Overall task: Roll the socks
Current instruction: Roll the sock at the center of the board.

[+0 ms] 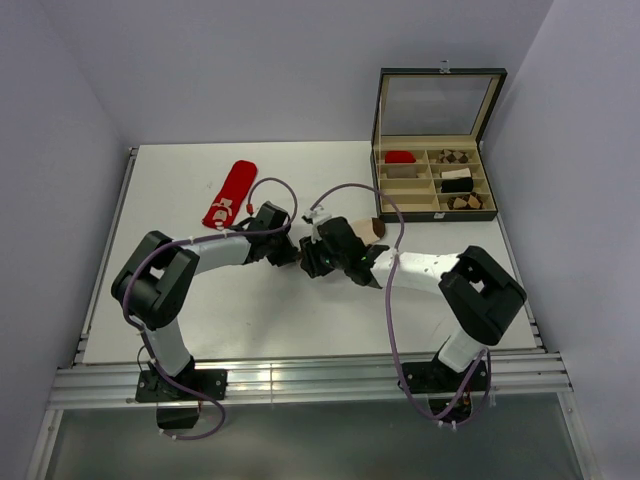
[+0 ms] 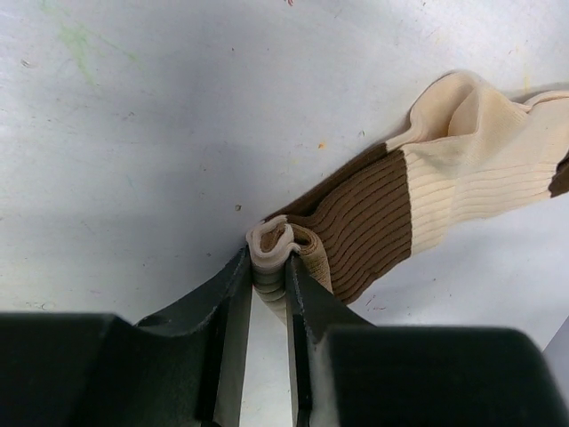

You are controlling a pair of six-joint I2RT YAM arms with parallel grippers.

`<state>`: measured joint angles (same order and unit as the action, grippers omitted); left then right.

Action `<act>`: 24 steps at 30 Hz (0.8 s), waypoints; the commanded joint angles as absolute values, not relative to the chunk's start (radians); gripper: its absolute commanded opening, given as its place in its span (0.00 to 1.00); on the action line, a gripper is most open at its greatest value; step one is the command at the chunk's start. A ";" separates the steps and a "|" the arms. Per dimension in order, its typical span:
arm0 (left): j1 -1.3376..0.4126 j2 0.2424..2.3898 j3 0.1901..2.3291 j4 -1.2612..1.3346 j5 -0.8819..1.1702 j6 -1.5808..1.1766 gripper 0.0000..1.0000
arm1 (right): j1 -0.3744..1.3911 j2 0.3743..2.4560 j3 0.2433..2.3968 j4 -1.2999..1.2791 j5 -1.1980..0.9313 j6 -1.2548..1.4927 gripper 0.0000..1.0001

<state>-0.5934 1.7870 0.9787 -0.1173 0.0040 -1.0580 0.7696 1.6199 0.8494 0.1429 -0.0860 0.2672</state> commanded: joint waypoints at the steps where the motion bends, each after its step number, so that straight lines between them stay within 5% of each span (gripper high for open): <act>1: -0.597 1.815 0.994 -0.190 -0.017 -1.017 0.24 | 0.819 1.612 0.850 0.176 0.093 0.131 0.45; 24: -0.601 1.810 1.008 -0.195 -0.011 -1.020 0.25 | 0.974 1.790 0.908 0.221 0.313 0.011 0.41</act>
<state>-0.5953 1.7916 0.9951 -0.1413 0.0048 -1.0477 0.9623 1.7634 0.8631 0.1902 0.2562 0.0235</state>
